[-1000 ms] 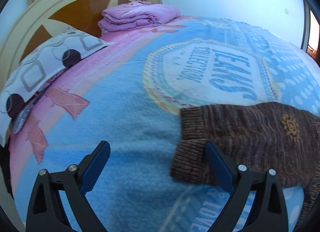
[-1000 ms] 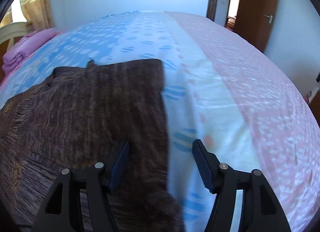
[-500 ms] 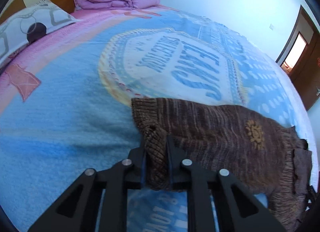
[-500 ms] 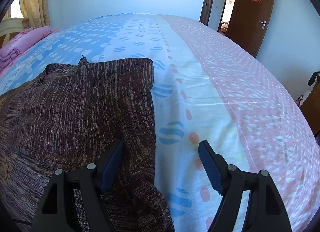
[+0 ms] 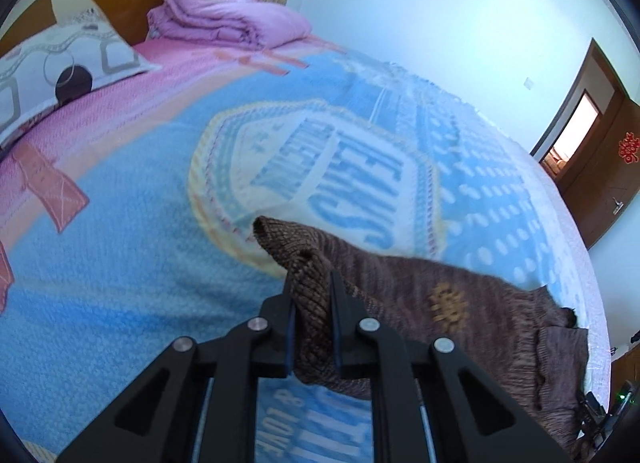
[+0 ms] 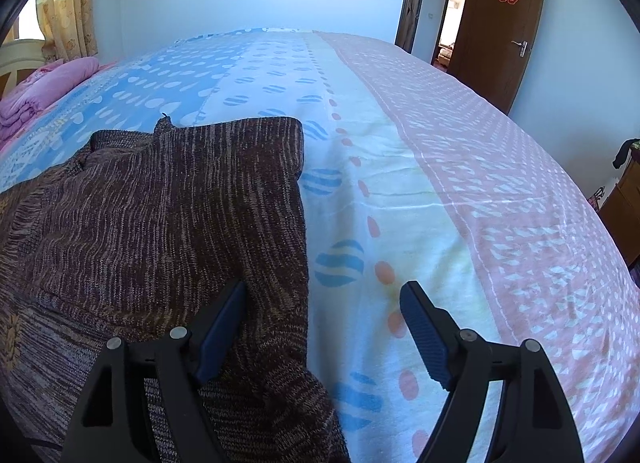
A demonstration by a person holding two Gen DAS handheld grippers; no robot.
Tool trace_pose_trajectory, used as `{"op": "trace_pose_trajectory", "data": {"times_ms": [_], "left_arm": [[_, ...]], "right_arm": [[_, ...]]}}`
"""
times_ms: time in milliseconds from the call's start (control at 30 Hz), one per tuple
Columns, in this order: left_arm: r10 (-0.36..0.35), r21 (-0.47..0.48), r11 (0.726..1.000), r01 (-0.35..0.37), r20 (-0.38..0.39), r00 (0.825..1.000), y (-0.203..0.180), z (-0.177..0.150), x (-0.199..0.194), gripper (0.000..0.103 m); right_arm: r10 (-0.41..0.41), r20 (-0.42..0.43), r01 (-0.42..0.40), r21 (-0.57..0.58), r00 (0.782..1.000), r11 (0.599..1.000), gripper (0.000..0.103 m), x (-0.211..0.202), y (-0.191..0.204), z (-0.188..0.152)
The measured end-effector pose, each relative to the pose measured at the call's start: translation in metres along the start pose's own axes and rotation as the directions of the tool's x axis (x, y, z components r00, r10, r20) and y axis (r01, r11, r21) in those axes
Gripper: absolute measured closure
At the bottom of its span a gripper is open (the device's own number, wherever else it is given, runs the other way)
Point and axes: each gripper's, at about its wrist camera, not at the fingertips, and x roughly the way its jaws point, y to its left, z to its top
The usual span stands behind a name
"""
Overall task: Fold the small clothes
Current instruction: 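Lift the other sleeve cuff with the left gripper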
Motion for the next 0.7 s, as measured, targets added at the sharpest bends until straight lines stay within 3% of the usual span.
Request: {"op": "trace_pose_trajectory", "data": {"times_ms": [300, 533, 700], "left_arm": [[-0.089, 0.033, 0.996, 0.088, 0.035, 0.995, -0.055, 0.013, -0.034, 0.089], [-0.167, 0.081, 0.983, 0.162, 0.052, 0.985, -0.112, 0.020, -0.058, 0.089], [-0.217, 0.098, 0.972, 0.212, 0.051, 0.975, -0.157, 0.021, -0.065, 0.090]], "right_arm": [[0.051, 0.014, -0.051, 0.038, 0.999, 0.998, 0.023, -0.013, -0.015, 0.002], [0.060, 0.098, -0.059, -0.015, 0.993, 0.998, 0.022, -0.057, -0.032, -0.002], [0.067, 0.102, -0.061, -0.065, 0.993, 0.996, 0.022, -0.073, -0.045, -0.017]]}}
